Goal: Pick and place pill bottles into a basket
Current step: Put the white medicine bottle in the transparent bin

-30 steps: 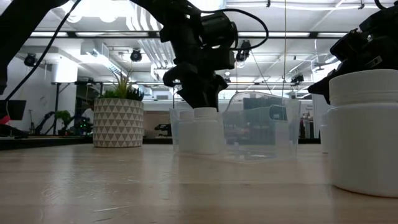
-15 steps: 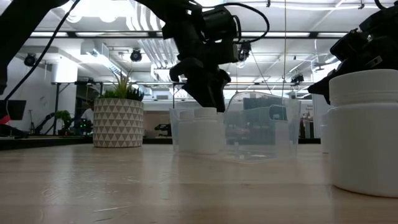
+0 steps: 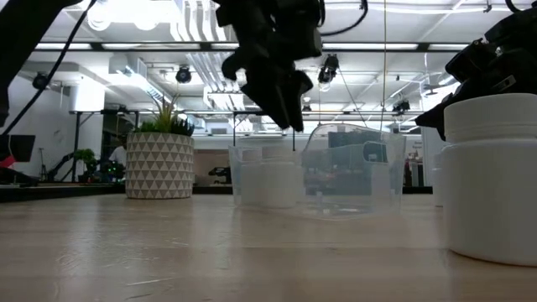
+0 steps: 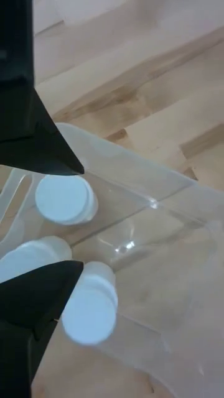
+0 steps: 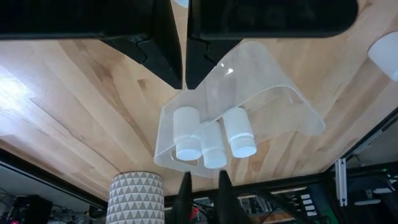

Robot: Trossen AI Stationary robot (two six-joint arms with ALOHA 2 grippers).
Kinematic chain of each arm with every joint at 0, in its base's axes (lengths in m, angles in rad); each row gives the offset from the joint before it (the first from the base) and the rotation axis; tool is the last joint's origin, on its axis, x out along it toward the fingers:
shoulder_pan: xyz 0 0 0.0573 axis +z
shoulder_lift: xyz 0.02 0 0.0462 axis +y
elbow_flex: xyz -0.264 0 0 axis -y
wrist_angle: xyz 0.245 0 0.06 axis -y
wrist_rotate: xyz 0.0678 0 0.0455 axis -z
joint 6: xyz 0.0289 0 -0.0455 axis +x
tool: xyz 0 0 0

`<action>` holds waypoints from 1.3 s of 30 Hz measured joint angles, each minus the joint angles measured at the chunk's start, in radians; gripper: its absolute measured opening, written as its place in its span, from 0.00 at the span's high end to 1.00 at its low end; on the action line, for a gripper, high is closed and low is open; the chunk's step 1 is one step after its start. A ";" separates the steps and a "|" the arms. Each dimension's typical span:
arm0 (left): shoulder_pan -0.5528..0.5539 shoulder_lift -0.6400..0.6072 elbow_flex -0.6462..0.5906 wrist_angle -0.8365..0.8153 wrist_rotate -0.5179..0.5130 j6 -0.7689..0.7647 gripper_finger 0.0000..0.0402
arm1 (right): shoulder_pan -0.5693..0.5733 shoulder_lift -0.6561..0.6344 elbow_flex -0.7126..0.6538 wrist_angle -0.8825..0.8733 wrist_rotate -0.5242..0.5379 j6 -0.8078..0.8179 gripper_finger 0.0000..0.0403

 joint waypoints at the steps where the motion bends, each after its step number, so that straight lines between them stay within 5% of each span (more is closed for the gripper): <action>1: -0.004 -0.007 0.006 -0.011 0.000 0.000 0.46 | 0.000 0.000 0.000 0.000 0.000 0.000 0.97; 26: -0.187 -0.232 0.050 -0.039 0.003 -0.175 0.46 | 0.000 -0.002 0.000 0.009 -0.004 0.000 0.97; 39: -0.259 -0.428 -0.158 0.178 0.005 -0.259 0.46 | 0.003 -0.002 -0.001 0.033 -0.014 -0.014 0.97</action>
